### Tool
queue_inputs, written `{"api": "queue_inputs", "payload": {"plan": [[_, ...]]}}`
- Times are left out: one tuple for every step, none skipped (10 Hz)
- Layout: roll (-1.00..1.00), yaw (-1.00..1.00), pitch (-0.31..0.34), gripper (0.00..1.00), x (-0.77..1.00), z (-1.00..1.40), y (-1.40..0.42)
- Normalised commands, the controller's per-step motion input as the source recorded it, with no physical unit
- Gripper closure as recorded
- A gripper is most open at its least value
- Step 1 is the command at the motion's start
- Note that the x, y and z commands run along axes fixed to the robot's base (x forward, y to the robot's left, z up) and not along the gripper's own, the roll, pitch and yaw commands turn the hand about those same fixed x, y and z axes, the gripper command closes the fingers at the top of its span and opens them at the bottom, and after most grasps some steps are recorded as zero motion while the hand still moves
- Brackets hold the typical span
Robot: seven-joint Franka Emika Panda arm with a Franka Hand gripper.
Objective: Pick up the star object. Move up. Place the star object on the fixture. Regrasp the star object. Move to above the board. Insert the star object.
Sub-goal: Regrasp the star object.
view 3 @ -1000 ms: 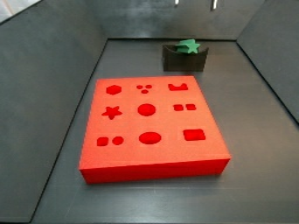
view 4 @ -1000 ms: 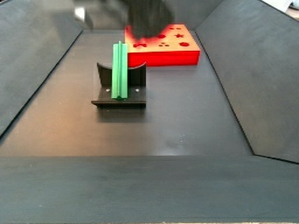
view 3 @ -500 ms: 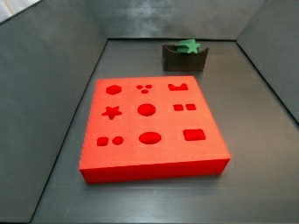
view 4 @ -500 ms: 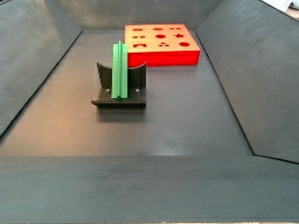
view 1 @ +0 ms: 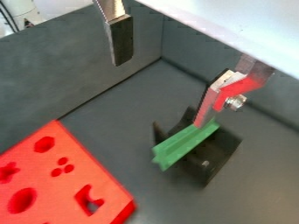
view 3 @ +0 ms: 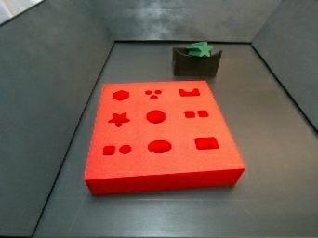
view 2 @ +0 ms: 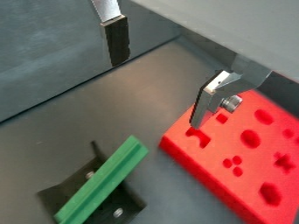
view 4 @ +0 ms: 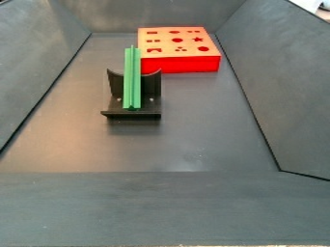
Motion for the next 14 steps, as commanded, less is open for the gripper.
{"api": "queue_inputs", "payload": {"plan": [[1.00,0.01,-0.002,0.00,0.00,0.01,-0.02],[1.00,0.01,0.003,0.00,0.00,0.01,-0.02],[1.00,0.01,0.010,0.00,0.01,0.01,-0.02],[1.00,0.02,0.018,0.00,0.02,0.00,-0.02],[1.00,0.02,0.026,0.00,0.03,0.00,-0.03],[1.00,0.02,0.037,0.00,0.04,-0.01,-0.03],[1.00,0.03,0.054,0.00,0.06,0.00,-0.03],[1.00,0.03,0.071,0.00,0.07,0.00,-0.03],[1.00,0.04,0.092,0.00,0.08,0.00,-0.04],[1.00,0.06,0.126,0.00,0.10,-0.01,-0.04],[1.00,0.07,0.157,0.00,0.10,-0.01,-0.05],[1.00,0.10,0.185,0.00,0.11,-0.01,-0.05],[0.91,0.15,0.208,0.00,0.11,-0.01,-0.05],[0.79,0.16,0.201,0.00,0.11,-0.01,-0.05]]}}
